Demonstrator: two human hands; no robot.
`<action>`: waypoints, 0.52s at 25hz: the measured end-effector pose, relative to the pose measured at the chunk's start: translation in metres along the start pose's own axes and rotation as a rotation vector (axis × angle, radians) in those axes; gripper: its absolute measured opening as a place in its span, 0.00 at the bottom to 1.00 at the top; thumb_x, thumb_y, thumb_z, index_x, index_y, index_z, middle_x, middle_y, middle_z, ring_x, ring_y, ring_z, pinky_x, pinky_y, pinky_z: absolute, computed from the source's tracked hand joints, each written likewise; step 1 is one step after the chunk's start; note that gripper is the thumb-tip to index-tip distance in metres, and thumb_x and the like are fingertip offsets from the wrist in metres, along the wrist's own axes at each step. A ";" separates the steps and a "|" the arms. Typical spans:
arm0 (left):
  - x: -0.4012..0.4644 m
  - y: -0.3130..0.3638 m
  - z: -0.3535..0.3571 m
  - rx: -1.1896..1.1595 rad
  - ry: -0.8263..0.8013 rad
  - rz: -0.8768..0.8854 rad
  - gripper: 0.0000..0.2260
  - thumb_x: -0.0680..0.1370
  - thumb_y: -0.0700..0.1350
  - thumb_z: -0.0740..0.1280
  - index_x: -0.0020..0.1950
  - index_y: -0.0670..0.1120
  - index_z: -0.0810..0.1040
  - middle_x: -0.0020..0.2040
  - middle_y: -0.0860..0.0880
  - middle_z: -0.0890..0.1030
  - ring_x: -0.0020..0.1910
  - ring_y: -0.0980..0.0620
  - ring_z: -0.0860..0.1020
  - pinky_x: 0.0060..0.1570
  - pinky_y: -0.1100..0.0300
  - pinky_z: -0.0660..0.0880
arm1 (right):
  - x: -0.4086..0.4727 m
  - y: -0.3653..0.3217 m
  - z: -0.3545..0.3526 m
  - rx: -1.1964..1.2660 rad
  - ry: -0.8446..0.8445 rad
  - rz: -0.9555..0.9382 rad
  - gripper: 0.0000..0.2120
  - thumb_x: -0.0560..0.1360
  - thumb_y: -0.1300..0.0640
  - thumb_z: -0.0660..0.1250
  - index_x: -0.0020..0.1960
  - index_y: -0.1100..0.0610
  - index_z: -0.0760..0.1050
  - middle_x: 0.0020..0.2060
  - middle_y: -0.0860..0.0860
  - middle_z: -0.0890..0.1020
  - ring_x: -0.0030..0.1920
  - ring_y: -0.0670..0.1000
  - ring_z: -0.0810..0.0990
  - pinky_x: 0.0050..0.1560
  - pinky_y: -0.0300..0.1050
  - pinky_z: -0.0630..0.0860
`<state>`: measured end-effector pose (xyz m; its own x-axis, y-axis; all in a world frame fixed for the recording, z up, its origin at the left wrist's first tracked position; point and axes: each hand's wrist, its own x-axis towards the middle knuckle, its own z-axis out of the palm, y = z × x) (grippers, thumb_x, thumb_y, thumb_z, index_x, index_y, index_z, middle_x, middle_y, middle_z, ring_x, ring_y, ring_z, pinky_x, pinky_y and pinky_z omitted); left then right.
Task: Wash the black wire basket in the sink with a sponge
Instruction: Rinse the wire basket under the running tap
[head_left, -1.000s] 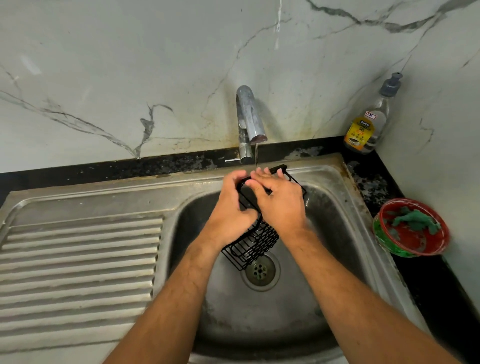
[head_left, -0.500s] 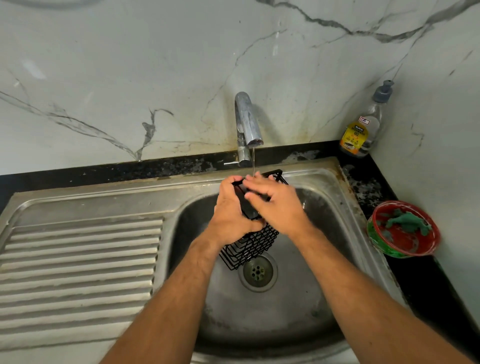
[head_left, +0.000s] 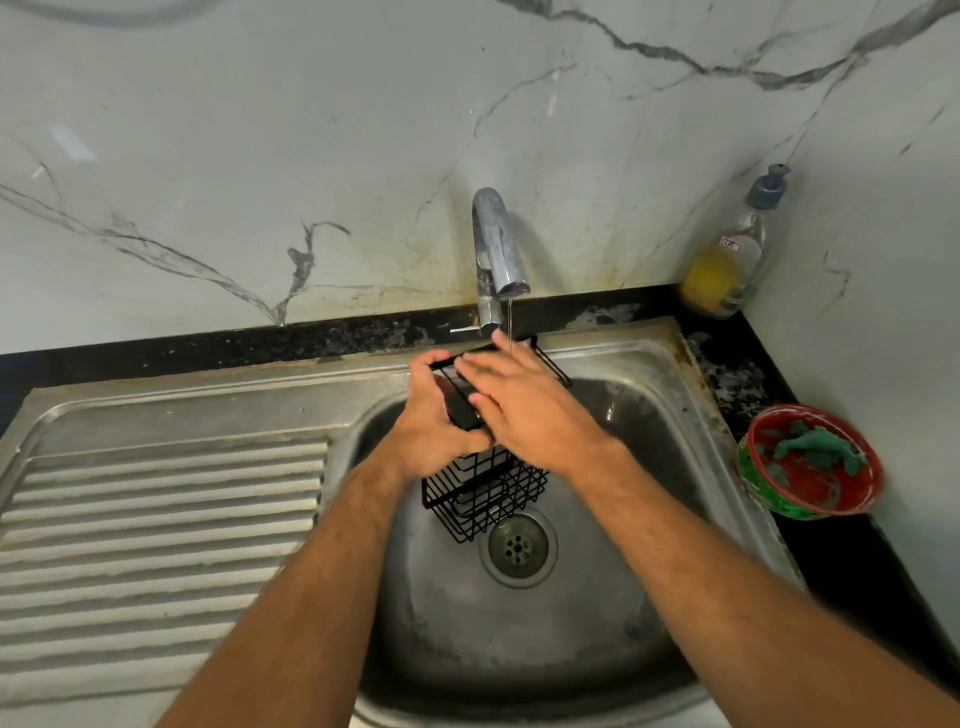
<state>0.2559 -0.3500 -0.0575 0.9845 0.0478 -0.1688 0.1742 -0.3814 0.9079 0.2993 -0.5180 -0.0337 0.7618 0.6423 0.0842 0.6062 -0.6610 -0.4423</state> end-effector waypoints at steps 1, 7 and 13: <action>-0.002 -0.003 -0.002 -0.003 -0.004 0.002 0.43 0.60 0.43 0.79 0.64 0.64 0.56 0.61 0.44 0.74 0.61 0.45 0.79 0.57 0.48 0.82 | -0.008 0.004 0.004 0.044 -0.006 -0.036 0.24 0.83 0.47 0.58 0.78 0.49 0.63 0.77 0.46 0.66 0.79 0.49 0.55 0.80 0.54 0.48; 0.005 0.003 0.009 0.046 -0.061 0.049 0.46 0.63 0.37 0.80 0.68 0.57 0.54 0.57 0.49 0.76 0.54 0.54 0.80 0.52 0.59 0.79 | -0.013 -0.003 0.004 0.232 0.039 0.394 0.32 0.83 0.38 0.50 0.81 0.54 0.52 0.81 0.49 0.51 0.80 0.46 0.41 0.78 0.53 0.32; 0.010 0.010 0.020 0.143 -0.078 0.176 0.36 0.70 0.34 0.77 0.62 0.60 0.58 0.63 0.48 0.67 0.63 0.54 0.72 0.61 0.66 0.74 | -0.019 -0.016 -0.001 0.109 -0.028 0.024 0.29 0.83 0.39 0.43 0.80 0.51 0.50 0.79 0.46 0.48 0.79 0.43 0.44 0.80 0.50 0.41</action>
<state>0.2672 -0.3719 -0.0583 0.9939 -0.1000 -0.0469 -0.0101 -0.5050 0.8631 0.2749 -0.5199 -0.0271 0.7679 0.6388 0.0481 0.5585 -0.6309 -0.5385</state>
